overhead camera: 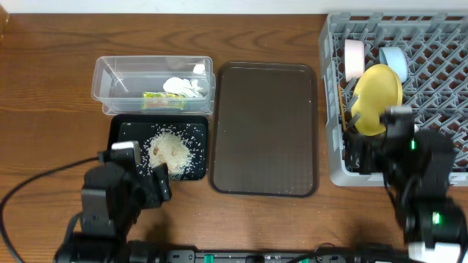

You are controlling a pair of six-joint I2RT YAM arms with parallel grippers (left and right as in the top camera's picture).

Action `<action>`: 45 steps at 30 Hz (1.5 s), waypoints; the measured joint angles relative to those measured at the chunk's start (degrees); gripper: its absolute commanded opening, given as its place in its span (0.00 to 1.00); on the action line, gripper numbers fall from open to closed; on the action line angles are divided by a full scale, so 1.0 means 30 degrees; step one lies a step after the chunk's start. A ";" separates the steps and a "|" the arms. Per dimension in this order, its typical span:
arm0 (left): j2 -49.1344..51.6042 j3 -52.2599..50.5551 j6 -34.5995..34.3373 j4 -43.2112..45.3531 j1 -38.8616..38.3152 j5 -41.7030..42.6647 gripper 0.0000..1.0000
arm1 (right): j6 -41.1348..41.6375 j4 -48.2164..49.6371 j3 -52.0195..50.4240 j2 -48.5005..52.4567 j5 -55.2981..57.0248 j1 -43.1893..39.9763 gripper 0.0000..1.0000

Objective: Sort waste into correct bins and load items into the dishwasher rack

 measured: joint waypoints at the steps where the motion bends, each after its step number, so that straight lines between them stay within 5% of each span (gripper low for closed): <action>1: -0.0444 -0.0204 0.0044 0.0007 0.0000 0.0000 0.86 | 0.0000 -0.0066 -0.0459 -0.0816 0.0087 0.0007 0.99; 16: -0.1260 -0.0342 0.0102 0.0095 0.0000 0.0000 0.89 | 0.0000 -0.5581 -0.1909 -0.3475 0.0321 0.0000 0.99; 28: -0.1260 -0.0342 0.0109 0.0095 0.0000 0.0000 0.94 | 0.0000 -0.6003 -0.1909 -0.3519 0.0372 0.0007 0.99; 34: -0.1260 -0.0342 0.0109 0.0095 0.0007 -0.0007 0.95 | 0.0000 -0.3045 -0.2492 -0.5515 0.0335 0.0007 0.99; 45: -0.1260 -0.0350 0.0109 0.0102 0.0000 0.0000 0.95 | -0.0750 1.0324 -0.9224 -1.1395 0.0284 0.1115 0.99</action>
